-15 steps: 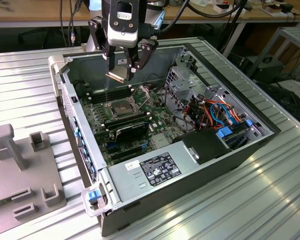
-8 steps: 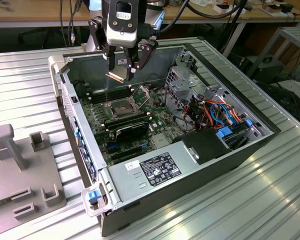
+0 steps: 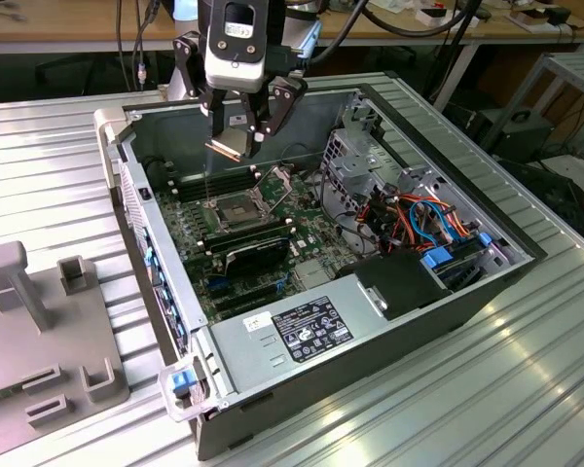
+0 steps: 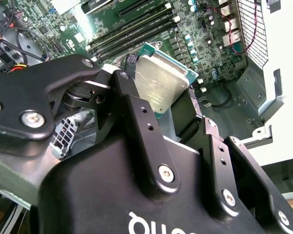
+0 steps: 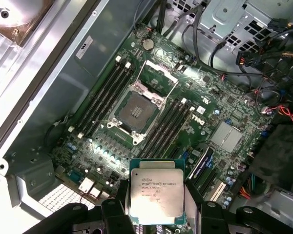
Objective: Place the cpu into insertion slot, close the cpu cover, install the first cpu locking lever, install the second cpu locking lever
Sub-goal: 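Place the cpu into insertion slot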
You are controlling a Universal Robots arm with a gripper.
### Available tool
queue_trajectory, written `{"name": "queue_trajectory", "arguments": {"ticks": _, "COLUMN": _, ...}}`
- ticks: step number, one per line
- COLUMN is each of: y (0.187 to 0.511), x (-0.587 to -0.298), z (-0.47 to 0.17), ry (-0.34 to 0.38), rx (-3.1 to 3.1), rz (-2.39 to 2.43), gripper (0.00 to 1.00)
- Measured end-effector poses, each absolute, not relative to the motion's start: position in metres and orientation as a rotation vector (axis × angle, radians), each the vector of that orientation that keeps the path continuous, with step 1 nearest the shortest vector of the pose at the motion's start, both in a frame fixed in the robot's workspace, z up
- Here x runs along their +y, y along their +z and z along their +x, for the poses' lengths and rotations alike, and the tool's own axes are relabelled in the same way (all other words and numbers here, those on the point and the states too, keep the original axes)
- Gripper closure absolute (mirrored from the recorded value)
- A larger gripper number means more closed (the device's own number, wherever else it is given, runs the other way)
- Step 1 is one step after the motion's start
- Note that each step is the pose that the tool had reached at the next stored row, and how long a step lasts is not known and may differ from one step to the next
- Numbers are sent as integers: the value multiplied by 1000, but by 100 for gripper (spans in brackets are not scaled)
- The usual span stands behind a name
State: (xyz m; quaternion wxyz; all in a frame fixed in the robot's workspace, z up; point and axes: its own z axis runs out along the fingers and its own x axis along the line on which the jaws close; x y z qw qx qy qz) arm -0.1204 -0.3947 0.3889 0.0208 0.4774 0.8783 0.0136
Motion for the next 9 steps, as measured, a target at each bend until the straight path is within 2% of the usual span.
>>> {"name": "queue_trajectory", "arguments": {"ticks": 9, "y": 389, "x": -395, "z": -120, "ry": 40, "rx": 2677, "rz": 1561, "gripper": 46}}
